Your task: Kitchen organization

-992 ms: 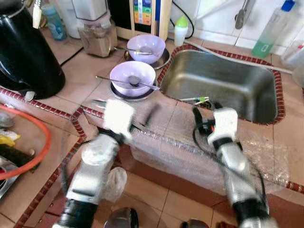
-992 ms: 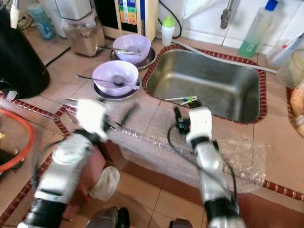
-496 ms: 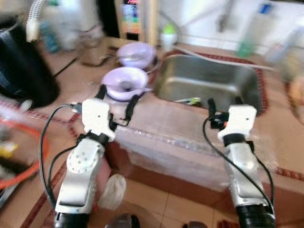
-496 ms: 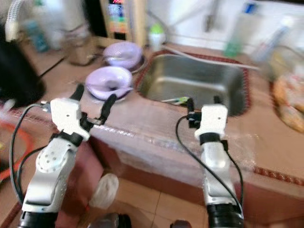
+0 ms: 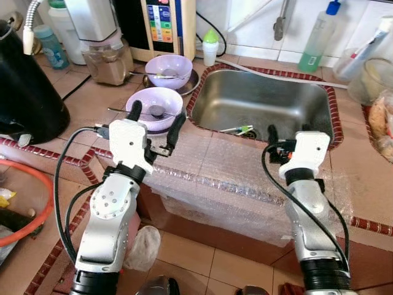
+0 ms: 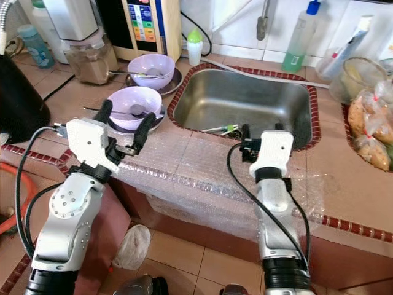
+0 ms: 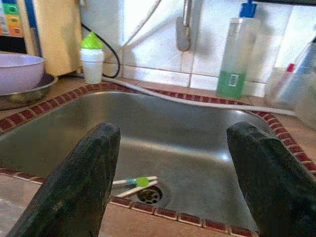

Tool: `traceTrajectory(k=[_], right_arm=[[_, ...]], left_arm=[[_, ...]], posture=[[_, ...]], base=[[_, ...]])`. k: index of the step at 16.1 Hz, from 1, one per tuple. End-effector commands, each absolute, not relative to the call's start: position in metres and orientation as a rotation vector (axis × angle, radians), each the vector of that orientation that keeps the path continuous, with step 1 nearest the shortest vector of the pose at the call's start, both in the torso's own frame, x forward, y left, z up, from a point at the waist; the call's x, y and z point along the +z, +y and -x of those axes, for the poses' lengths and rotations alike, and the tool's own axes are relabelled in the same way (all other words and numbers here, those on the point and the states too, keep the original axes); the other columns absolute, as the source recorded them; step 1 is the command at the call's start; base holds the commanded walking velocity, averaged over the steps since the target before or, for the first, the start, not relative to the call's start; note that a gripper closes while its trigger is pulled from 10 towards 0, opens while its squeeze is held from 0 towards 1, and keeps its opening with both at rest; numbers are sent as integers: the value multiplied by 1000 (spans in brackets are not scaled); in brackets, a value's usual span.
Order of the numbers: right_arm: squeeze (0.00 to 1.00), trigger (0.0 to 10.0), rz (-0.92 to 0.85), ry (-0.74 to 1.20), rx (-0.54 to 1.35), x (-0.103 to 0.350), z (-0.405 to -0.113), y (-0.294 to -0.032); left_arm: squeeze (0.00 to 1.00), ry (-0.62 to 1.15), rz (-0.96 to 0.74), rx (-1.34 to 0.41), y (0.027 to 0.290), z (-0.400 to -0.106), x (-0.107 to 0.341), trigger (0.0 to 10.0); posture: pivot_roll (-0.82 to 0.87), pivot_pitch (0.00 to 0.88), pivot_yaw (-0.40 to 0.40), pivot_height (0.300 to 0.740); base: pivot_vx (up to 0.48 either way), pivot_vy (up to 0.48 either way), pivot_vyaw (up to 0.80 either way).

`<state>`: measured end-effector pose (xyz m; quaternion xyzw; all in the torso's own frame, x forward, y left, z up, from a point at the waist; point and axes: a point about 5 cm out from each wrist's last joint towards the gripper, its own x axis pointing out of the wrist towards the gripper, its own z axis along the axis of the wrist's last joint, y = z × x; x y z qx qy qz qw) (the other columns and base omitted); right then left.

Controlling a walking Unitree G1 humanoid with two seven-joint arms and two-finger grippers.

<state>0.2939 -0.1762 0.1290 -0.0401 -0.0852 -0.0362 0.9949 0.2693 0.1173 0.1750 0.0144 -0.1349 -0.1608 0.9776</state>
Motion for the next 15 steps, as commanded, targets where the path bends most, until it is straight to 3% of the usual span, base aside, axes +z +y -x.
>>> traceTrajectory(k=[1, 6, 8, 12, 15], right_arm=[[0, 10000, 56, -152, -65, 126, -291, -175], [0, 10000, 62, -128, -38, 121, -295, -169], [0, 10000, 130, -133, 4, 121, -299, -161], [0, 10000, 72, -158, 57, 124, -296, -152], [0, 10000, 95, -172, 86, 125, -294, -148]], left_arm=[[0, -267, -28, -336, 115, -267, 175, 10000], [0, -256, -33, -342, 116, -268, 173, 10000], [0, -261, -49, -297, 119, -269, 172, 10000], [0, -257, -75, -205, 130, -271, 171, 10000], [0, -264, -75, -165, 135, -271, 173, 10000]], posture=[[-13, 0, 49, 740], [-6, 0, 49, 740], [-9, 0, 59, 740], [-8, 0, 63, 740], [-7, 0, 63, 740]], base=[[0, -461, 0], [0, -461, 0], [0, 0, 0], [0, 0, 0], [0, 0, 800]])
